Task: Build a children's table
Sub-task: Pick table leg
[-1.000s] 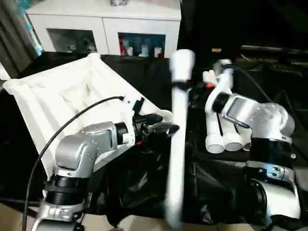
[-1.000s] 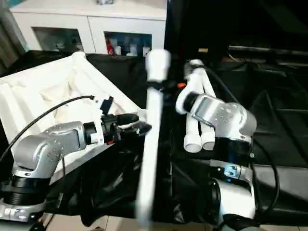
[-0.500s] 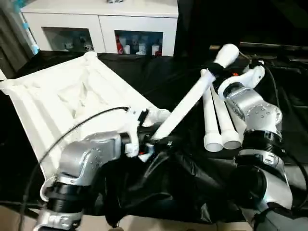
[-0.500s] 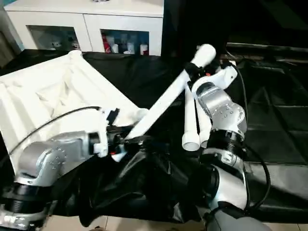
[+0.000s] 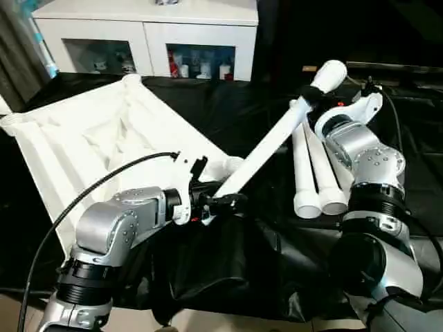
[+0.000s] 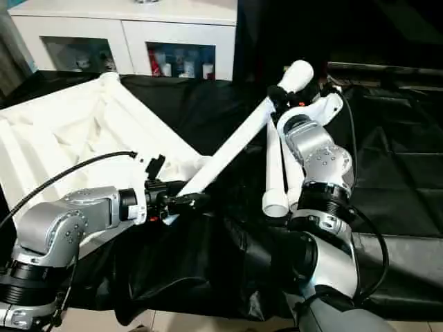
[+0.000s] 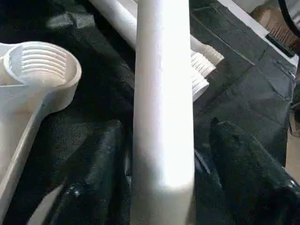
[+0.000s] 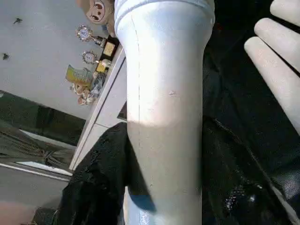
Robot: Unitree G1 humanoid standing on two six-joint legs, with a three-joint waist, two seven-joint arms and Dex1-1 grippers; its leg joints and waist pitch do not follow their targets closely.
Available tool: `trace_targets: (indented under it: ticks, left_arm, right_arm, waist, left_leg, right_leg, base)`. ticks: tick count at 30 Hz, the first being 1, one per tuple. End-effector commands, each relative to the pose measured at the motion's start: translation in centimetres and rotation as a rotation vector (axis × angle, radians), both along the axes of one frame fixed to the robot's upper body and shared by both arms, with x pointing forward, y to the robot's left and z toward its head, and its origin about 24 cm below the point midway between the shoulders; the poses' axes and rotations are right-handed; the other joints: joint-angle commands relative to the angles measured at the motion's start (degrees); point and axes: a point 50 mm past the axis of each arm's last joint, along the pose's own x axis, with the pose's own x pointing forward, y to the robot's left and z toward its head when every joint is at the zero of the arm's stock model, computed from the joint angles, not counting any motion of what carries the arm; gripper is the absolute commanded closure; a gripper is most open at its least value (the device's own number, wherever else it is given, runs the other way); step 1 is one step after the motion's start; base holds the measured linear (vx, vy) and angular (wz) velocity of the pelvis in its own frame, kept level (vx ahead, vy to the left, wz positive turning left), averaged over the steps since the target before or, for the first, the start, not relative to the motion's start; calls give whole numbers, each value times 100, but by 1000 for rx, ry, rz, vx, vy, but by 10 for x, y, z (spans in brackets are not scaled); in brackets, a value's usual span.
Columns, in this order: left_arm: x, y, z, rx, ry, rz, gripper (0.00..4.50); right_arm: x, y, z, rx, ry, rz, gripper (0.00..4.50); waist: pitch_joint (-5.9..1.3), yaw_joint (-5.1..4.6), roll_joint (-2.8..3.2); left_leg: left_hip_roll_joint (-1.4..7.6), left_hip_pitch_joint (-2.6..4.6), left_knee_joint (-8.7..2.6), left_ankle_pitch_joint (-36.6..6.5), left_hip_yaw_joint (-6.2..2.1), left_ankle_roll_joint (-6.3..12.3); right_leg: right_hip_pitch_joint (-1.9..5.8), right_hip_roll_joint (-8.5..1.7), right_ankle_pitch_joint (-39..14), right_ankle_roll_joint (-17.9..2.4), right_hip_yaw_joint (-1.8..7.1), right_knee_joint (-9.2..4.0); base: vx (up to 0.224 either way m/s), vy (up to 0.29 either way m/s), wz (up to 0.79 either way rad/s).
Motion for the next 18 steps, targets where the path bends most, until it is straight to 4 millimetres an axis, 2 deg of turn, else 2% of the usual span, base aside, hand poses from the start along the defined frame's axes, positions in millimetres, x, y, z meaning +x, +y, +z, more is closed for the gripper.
trace_targets:
  ticks: [1,4,9,11,15,16,18]
  left_arm:
    - [-2,0,-5,30,9,-16,157]
    - [-3,0,-6,38,8,-19,165]
    - [-1,0,-10,70,3,-16,213]
    - [0,0,-10,77,-3,-3,243]
    - [3,3,-9,82,-16,15,260]
    - [3,4,-8,79,-18,17,284]
    - [4,6,-6,72,-25,25,287]
  right_arm:
    - [4,3,19,29,-59,4,264]
    - [4,4,19,29,-59,5,264]
    - [5,6,20,26,-63,16,264]
    - [6,7,21,20,-66,20,265]
    - [6,9,21,15,-65,28,265]
    - [6,9,21,14,-65,28,265]
    - [6,10,20,14,-64,28,265]
  waist:
    - [-463,-2,-7]
    - [-467,-3,-2]
    - [-461,-6,0]
    - [-462,2,-19]
    - [-468,7,-16]
    - [-465,4,-17]
    - [-469,6,-13]
  left_leg:
    - [64,4,-319,-158,12,107]
    - [68,6,-315,-110,10,121]
    - [67,11,-311,-161,15,113]
    - [63,1,-312,-139,15,120]
    - [73,8,-313,-125,9,125]
    - [68,5,-309,-150,15,121]
    - [69,2,-308,-122,12,121]
  right_leg:
    - [428,-275,-179,-920,251,-334]
    - [423,-272,-104,-936,250,-319]
    - [416,-273,-180,-943,248,-325]
    - [424,-274,-175,-935,251,-323]
    - [419,-285,-159,-951,248,-314]
    - [421,-283,-184,-955,250,-317]
    - [423,-282,-149,-958,249,-311]
  base:
    - [0,0,0]
    - [0,0,0]
    - [0,0,0]
    - [0,0,0]
    - [0,0,0]
    - [0,0,0]
    - [0,0,0]
